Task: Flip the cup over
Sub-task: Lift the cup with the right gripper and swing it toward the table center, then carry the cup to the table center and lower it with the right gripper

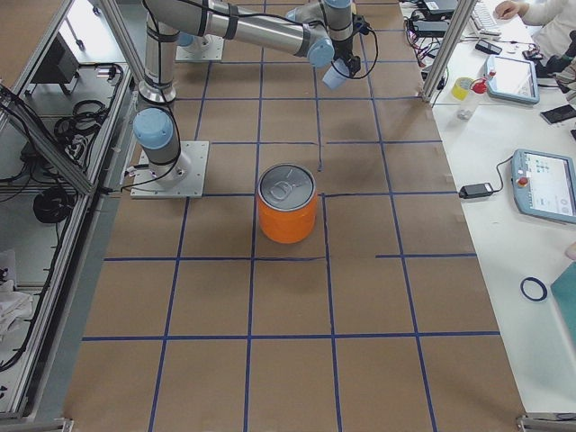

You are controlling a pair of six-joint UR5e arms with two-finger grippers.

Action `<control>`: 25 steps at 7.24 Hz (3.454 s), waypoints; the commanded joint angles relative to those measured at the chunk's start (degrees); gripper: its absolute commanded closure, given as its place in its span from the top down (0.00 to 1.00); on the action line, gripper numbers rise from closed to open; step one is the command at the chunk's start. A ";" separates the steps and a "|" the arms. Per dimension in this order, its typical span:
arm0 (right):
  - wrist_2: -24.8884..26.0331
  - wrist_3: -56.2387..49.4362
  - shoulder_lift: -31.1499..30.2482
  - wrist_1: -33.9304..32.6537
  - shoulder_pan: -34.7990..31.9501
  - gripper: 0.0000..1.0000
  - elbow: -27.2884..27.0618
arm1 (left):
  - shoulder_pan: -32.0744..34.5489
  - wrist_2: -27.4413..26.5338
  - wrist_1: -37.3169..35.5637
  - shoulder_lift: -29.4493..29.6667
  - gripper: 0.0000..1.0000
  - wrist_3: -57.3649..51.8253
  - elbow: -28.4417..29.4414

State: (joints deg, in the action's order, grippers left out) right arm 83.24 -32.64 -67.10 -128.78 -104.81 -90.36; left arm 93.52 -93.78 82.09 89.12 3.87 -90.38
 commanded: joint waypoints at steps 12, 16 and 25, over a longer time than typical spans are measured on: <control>7.64 -37.33 8.92 -7.10 -9.45 0.00 -3.42 | 0.00 0.00 0.00 0.00 1.00 0.00 0.02; 6.94 -37.33 11.12 -7.28 -9.72 0.00 -2.99 | 0.00 0.00 0.00 0.00 1.00 0.00 -0.06; 6.76 -33.72 11.82 -7.19 -12.27 0.58 -2.46 | 0.00 -0.09 0.00 0.00 1.00 0.00 -0.06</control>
State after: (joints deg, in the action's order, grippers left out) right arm 90.02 -66.72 -55.31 -135.97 -117.02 -92.88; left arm 93.55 -93.87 82.09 89.12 3.87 -90.44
